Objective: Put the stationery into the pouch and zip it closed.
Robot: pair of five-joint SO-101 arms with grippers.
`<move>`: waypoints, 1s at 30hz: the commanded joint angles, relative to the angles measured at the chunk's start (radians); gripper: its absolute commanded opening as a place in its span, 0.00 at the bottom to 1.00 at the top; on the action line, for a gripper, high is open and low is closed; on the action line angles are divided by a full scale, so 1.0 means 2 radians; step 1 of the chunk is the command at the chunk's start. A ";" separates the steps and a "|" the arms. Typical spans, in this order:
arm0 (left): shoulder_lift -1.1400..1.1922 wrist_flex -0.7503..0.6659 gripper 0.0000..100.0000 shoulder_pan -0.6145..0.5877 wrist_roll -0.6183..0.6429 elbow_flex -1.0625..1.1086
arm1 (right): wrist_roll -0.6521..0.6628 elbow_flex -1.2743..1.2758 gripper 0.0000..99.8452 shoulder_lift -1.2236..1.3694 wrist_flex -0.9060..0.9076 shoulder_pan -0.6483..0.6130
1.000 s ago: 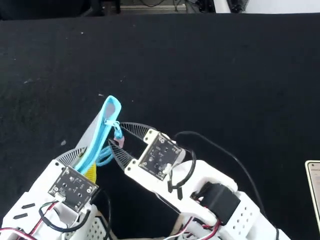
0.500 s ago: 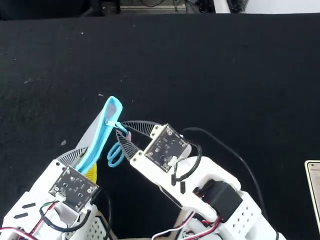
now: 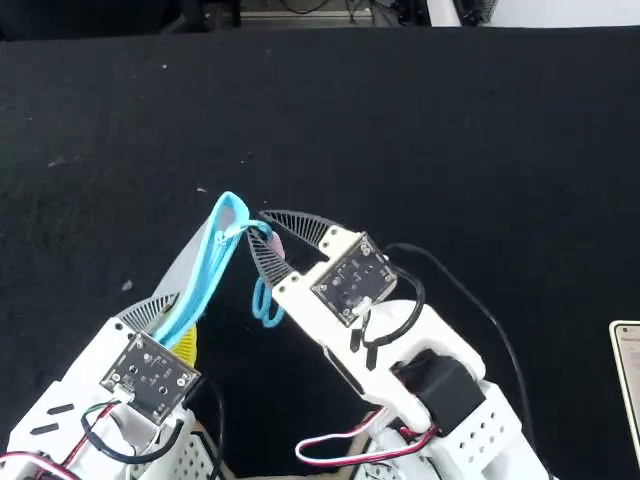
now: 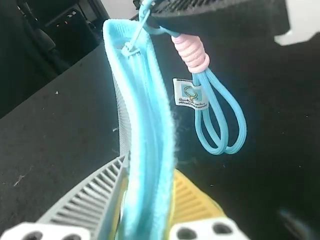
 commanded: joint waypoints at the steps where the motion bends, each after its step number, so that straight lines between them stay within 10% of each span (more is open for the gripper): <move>1: 0.002 0.006 0.03 -0.002 -0.001 0.007 | -0.006 -0.008 0.01 -0.004 -0.025 0.047; 30: 0.002 0.005 0.03 -0.002 0.002 0.009 | -0.009 -0.050 0.01 0.157 -0.120 0.126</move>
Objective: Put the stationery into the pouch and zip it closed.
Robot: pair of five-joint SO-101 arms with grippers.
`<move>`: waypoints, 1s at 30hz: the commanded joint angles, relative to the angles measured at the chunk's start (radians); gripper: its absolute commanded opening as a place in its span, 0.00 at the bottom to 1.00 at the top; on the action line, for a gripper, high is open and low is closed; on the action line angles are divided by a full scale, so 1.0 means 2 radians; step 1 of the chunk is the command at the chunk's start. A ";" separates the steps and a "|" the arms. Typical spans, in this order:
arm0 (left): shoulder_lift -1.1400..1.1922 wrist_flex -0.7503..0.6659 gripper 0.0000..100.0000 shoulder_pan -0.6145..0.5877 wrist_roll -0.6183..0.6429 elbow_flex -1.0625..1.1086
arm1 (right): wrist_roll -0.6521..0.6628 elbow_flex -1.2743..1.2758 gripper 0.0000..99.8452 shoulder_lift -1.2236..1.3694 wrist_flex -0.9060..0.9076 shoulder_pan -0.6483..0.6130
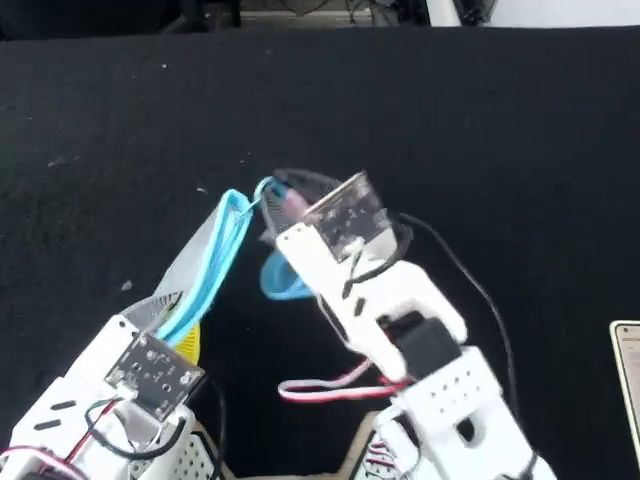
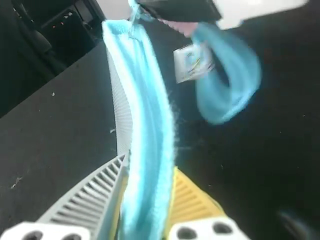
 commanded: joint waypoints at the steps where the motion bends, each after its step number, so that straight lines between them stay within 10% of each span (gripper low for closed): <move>1: 0.002 0.007 0.03 -0.003 0.002 0.005 | -0.008 -0.048 0.01 0.031 -0.012 0.048; 30: 0.002 0.005 0.03 -0.003 0.002 0.006 | -0.005 -0.132 0.20 -0.178 0.341 -0.114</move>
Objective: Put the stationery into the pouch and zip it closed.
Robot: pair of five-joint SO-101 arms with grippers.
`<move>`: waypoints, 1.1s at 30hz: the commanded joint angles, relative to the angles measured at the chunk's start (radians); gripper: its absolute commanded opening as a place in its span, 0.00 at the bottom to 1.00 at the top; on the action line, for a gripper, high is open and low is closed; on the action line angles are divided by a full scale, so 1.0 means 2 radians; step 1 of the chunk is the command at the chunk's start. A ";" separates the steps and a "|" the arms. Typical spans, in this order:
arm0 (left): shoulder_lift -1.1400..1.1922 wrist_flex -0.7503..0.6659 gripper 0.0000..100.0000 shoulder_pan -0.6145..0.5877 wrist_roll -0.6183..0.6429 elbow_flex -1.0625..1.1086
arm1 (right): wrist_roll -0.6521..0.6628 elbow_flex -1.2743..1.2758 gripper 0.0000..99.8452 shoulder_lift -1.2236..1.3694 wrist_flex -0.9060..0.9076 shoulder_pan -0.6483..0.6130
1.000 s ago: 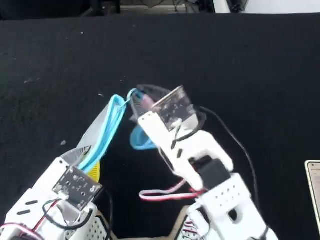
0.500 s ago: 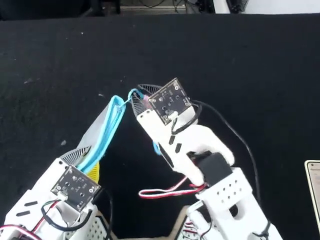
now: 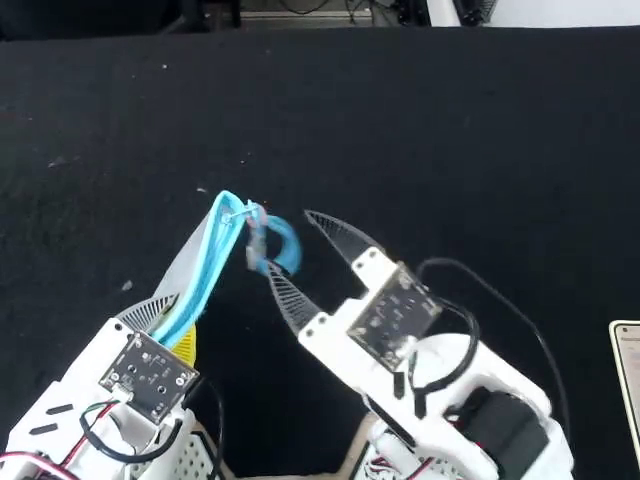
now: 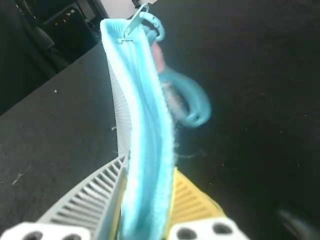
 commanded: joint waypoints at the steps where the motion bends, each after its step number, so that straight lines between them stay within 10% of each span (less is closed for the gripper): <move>1: 0.002 0.003 0.03 -0.002 0.001 0.009 | -0.001 0.021 0.20 -0.018 0.006 0.035; 8: 0.002 -0.010 0.03 -0.003 0.001 0.010 | -0.005 0.179 0.01 -0.019 -0.091 0.137; 19: 0.006 -0.153 0.03 -0.145 0.002 0.040 | -0.005 0.397 0.02 -0.023 -0.295 0.143; 33: 0.095 -0.338 0.03 -0.253 0.087 0.110 | -0.002 0.421 0.08 -0.023 -0.302 0.146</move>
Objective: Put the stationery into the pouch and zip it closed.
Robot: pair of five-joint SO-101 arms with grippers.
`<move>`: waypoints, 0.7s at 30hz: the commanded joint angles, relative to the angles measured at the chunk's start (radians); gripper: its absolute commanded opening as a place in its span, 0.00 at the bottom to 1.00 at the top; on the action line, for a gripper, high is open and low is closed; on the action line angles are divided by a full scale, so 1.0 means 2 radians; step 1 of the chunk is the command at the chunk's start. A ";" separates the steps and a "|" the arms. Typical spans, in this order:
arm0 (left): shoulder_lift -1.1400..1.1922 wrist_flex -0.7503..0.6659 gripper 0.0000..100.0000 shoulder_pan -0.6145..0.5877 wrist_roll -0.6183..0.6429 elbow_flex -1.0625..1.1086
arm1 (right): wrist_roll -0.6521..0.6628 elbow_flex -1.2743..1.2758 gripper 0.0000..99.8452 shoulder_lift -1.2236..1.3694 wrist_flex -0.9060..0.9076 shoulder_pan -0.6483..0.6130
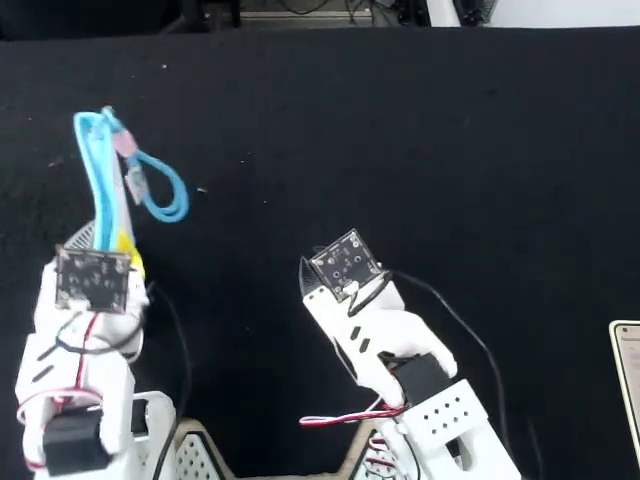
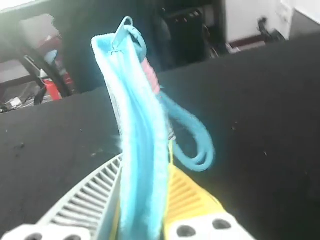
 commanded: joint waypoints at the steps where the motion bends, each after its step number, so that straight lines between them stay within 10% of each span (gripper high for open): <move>1: 0.074 -0.042 0.03 -0.022 0.012 -0.030 | -0.001 -0.002 0.08 -0.011 -0.013 0.006; 21: 0.479 -0.220 0.03 0.168 0.016 -0.091 | 0.000 0.056 0.08 -0.011 -0.114 0.005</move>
